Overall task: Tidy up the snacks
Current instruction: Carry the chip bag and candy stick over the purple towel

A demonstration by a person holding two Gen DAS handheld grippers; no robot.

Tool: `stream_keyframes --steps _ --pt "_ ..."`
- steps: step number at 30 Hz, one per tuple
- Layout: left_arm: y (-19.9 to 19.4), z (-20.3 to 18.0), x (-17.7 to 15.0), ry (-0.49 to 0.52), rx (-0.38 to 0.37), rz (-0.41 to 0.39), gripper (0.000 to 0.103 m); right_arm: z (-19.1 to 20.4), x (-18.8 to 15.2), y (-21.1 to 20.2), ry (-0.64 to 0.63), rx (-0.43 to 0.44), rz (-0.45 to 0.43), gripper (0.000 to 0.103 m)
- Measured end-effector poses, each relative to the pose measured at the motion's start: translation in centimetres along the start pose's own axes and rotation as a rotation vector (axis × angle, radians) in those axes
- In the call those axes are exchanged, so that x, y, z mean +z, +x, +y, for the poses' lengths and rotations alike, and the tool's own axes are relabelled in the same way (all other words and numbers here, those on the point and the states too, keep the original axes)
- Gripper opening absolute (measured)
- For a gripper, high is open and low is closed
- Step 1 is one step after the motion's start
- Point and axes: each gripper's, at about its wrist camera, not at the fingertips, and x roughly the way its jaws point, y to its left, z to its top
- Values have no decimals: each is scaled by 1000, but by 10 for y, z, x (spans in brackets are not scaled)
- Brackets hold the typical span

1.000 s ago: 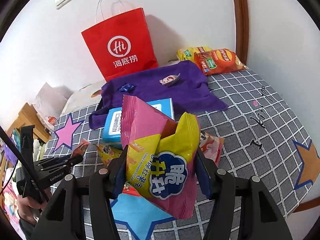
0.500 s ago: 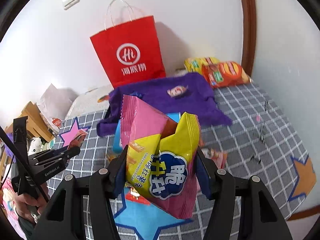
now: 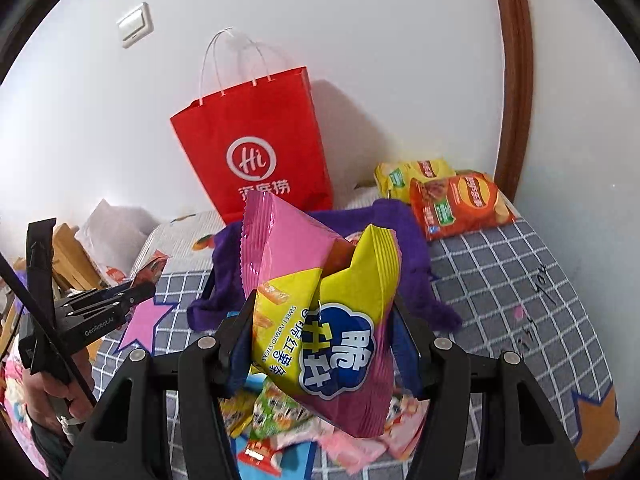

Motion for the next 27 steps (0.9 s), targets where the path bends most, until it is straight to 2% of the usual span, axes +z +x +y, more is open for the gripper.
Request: stream_keyframes --steps 6,15,27 --pt "26 -8 23 15 -25 0 20 -7 20 31 9 -3 24 59" --pt "64 -12 44 -6 -50 21 20 -17 32 79 15 -19 65 59" --pt "106 -5 35 -23 -18 77 20 -29 39 126 8 -26 108 59"
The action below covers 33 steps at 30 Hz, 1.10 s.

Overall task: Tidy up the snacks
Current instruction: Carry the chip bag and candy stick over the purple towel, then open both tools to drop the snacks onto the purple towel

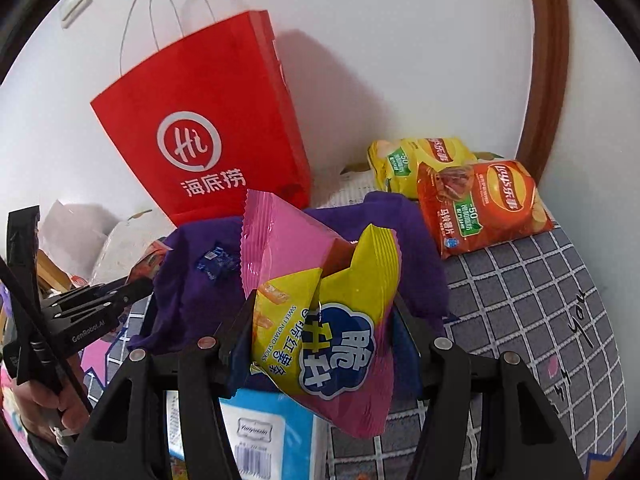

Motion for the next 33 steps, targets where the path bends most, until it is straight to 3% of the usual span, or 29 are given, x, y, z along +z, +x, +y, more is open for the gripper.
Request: stream_keyframes --steps 15,33 --pt "30 -1 -7 -18 6 63 20 -10 -2 60 16 -3 99 59" --pt "56 -13 -16 -11 -3 130 20 -13 -12 89 4 -19 186 59"
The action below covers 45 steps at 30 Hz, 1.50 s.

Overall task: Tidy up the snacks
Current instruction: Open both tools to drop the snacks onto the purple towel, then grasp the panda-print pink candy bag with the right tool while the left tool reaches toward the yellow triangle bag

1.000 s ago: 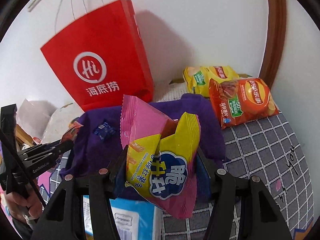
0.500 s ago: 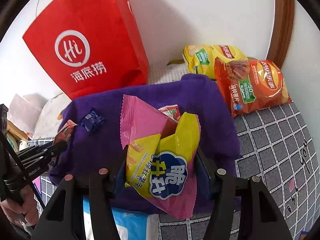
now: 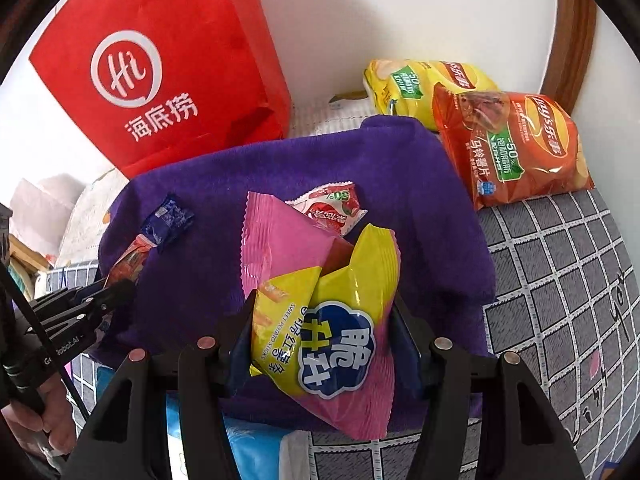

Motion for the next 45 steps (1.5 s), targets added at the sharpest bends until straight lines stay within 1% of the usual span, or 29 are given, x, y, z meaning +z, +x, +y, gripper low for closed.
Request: stream_keyframes --steps 8,10,16,17,19,21,22,24,30,33,36,39,43,44,45 --pt "7 -2 -1 3 4 17 21 0 -1 4 -10 1 12 59" --pt "9 -3 -1 4 3 16 21 0 -1 4 -15 -2 16 62" --pt "10 -4 0 3 -2 28 22 2 -3 1 -30 -6 21 64" --pt "10 -4 0 5 -4 33 23 2 -3 1 -32 -10 22 64" --pt "7 -3 0 3 -15 35 30 3 -3 -2 -40 -20 21 66" --pt "2 -4 1 5 -28 32 54 3 -2 -8 -43 -23 9 69" --pt "-1 -5 1 9 -29 21 57 3 -2 -13 -40 -24 -5 72" --pt "-8 -8 1 20 -19 2 57 4 -1 -23 -38 -21 -34 75" --pt "-30 -8 5 22 -35 -39 57 8 -4 -58 -35 -36 -117 75" --pt "-48 -7 6 21 -40 -72 57 9 -13 -85 -57 -68 -170 75" --pt "-67 -8 7 28 -34 -108 57 6 -24 -109 -71 -101 -206 75" --pt "-83 -10 5 27 -31 -139 57 1 -38 -127 -67 -139 -212 75" --pt "-99 -13 -4 21 -45 -144 57 -12 -61 -145 -42 -149 -196 75" --pt "-103 -15 -8 24 -41 -145 58 -16 -68 -150 -35 -154 -196 75" --pt "-107 -16 -12 26 -35 -147 61 -19 -75 -153 -29 -153 -192 75"
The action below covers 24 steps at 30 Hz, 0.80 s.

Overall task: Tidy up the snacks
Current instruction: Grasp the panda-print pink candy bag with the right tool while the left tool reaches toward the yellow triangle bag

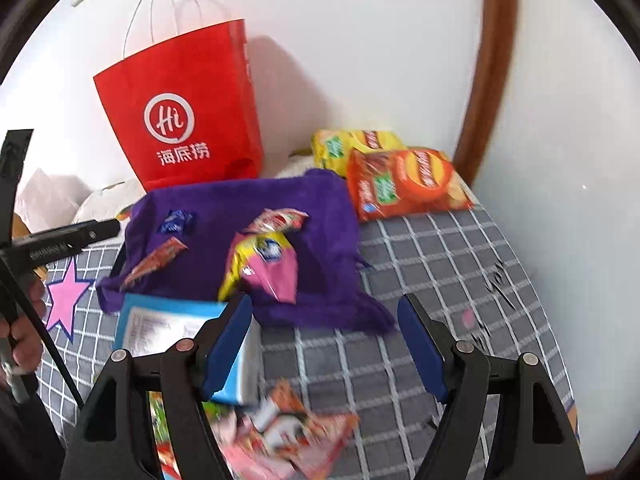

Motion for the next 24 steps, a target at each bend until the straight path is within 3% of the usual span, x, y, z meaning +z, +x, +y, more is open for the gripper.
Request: stream_keyframes --steps 2,11,24 --pt "-7 -1 -8 -3 12 -2 66 -5 -12 -4 9 16 20 77" --pt "-31 8 -54 -55 32 22 67 -14 -73 12 99 122 164 86" --pt "-31 29 -99 -97 80 94 67 -7 -103 53 193 153 254 88"
